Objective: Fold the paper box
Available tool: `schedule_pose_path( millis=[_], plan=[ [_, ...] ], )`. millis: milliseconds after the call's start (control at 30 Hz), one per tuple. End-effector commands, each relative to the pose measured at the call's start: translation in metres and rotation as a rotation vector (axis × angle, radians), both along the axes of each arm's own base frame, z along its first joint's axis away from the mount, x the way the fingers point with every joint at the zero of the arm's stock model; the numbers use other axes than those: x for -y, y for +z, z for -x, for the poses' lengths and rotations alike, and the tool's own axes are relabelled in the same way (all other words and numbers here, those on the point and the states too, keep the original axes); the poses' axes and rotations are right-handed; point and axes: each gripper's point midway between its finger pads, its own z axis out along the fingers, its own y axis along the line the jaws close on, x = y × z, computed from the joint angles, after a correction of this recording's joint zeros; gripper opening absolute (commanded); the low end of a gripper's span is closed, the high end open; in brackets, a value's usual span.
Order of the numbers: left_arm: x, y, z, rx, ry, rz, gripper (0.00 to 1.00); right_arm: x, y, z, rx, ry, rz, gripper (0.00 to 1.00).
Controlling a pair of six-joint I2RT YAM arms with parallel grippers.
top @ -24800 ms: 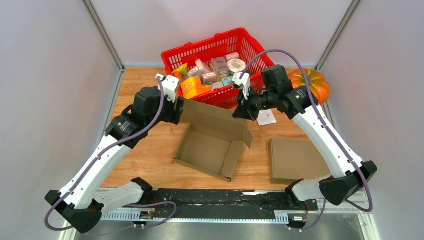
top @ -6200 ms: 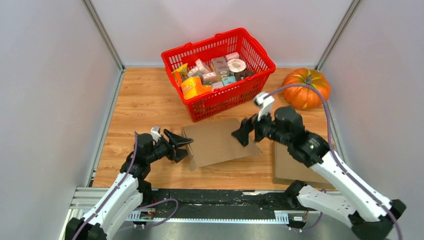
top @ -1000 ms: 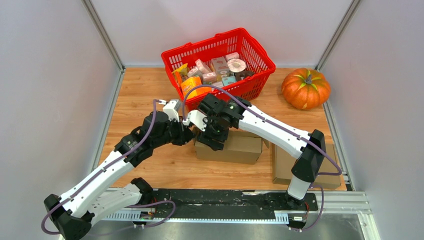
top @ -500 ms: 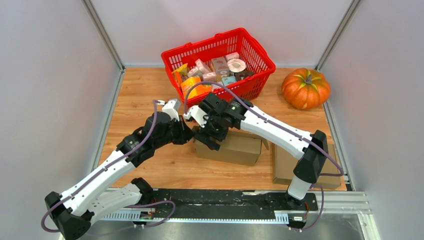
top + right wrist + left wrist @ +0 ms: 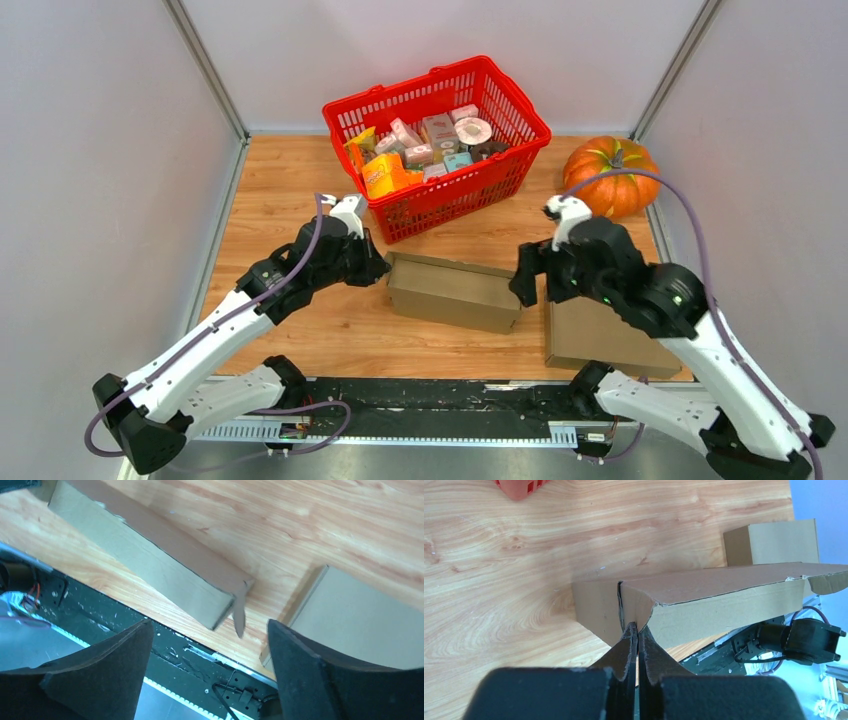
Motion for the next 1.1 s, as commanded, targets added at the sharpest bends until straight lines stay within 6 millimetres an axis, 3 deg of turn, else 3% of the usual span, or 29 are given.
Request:
schedule_pose_path(
  millis=[0, 133, 167, 400, 533, 733, 1067],
  plan=[
    [-0.006, -0.006, 0.009, -0.04, -0.024, -0.06, 0.0, 0.031, -0.021, 0.002, -0.012, -0.176, 0.048, 0.77],
    [-0.003, -0.003, 0.01, -0.048, -0.036, -0.052, 0.0, 0.036, -0.035, -0.003, -0.015, -0.166, 0.093, 0.52],
    [-0.003, -0.003, 0.01, -0.047, -0.033, -0.052, 0.0, 0.035, -0.038, -0.004, -0.02, -0.165, 0.093, 0.36],
    [-0.004, 0.0, 0.011, -0.042, -0.028, -0.038, 0.0, 0.02, -0.041, -0.014, -0.027, -0.143, 0.046, 0.22],
    [-0.002, 0.001, 0.012, -0.045, -0.036, -0.028, 0.0, 0.011, -0.039, -0.01, -0.077, -0.154, -0.001, 0.0],
    [0.0, 0.001, 0.012, -0.049, -0.038, -0.024, 0.0, -0.004, -0.037, -0.006, -0.164, -0.212, -0.107, 0.0],
    [0.0, -0.002, 0.014, -0.06, -0.039, -0.019, 0.0, 0.003, -0.06, -0.012, -0.192, -0.347, -0.099, 0.0]
  ],
)
